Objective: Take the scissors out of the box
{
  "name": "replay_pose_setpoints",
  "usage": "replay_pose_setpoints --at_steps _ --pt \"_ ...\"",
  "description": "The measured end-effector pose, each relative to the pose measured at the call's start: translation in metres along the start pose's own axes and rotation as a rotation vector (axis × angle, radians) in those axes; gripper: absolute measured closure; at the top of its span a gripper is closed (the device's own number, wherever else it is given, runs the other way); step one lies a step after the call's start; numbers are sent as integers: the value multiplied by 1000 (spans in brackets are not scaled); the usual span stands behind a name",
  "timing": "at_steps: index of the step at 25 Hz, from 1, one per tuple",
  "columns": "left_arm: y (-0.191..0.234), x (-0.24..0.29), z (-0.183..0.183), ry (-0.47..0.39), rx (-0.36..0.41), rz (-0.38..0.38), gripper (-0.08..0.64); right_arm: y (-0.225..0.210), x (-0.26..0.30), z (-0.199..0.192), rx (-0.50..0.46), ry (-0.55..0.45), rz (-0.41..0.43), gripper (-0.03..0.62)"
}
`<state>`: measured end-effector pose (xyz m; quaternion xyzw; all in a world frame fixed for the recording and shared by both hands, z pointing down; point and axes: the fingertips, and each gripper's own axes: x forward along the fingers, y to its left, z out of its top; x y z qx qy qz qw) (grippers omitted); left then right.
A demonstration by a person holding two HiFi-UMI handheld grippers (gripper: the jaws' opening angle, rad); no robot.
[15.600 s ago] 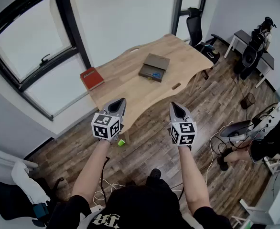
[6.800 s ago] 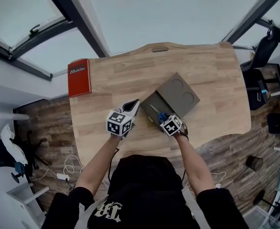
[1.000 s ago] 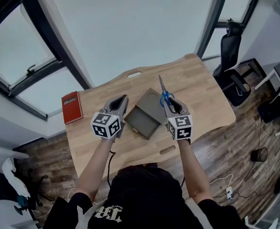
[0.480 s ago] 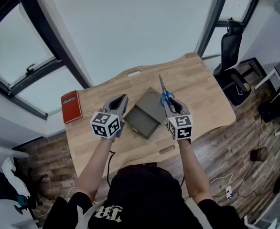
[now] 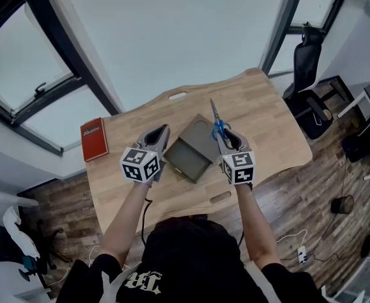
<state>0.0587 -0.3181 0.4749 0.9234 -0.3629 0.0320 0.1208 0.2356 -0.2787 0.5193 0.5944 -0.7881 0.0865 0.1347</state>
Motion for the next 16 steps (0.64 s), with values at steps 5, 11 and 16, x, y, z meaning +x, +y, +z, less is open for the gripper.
replay_pose_setpoints --at_steps 5,11,16 --pt "1 0 -2 3 -5 8 557 0 1 -2 -1 5 8 505" --pt "-1 0 -2 3 -7 11 557 -1 1 -3 3 9 13 505" --pt "-2 0 -1 4 -8 13 557 -1 0 -3 7 8 20 505"
